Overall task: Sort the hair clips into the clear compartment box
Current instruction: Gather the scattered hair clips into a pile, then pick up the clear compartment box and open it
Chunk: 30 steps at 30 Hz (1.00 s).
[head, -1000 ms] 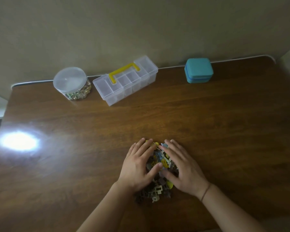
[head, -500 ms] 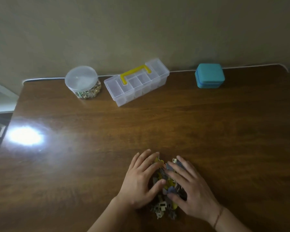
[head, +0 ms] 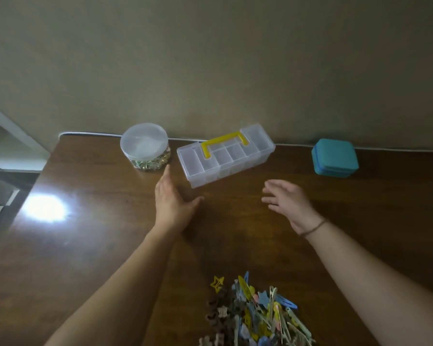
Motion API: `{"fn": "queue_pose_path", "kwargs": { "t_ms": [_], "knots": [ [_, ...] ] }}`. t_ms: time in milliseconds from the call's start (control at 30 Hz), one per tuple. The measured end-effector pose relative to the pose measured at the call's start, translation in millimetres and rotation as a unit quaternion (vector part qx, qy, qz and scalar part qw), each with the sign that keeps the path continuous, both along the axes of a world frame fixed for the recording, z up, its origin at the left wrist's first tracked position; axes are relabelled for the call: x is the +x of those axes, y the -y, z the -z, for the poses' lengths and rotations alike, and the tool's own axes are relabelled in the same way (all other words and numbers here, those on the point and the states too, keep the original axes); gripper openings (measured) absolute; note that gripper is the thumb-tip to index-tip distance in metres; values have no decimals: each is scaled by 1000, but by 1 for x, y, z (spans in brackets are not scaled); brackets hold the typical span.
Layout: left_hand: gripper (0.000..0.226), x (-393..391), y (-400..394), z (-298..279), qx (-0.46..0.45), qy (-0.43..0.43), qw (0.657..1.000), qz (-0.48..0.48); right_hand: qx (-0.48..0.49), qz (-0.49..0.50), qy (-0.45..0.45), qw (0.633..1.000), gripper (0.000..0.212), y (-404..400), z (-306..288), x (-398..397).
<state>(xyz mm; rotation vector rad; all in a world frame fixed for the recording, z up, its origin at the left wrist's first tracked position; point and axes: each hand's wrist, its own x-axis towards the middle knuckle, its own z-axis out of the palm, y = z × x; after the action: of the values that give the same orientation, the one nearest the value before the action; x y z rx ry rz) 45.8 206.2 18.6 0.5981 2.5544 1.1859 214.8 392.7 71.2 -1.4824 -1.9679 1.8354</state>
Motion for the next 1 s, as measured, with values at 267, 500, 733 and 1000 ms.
{"fn": "queue_pose_path", "kwargs": {
  "t_ms": [267,500,733,1000],
  "knots": [
    [119,-47,-25,3,60,65,994,70,-193,136,-103,966,51,-31,3,-56],
    [101,-46,-5,4,92,93,986,107,-249,207,-150,934,40,-27,4,-52],
    [103,16,45,5,82,109,980,147,-258,235,-120,929,25,25,19,18],
    [116,66,57,14,81,91,985,125,-195,252,-121,940,27,59,22,70]
  ]
}}
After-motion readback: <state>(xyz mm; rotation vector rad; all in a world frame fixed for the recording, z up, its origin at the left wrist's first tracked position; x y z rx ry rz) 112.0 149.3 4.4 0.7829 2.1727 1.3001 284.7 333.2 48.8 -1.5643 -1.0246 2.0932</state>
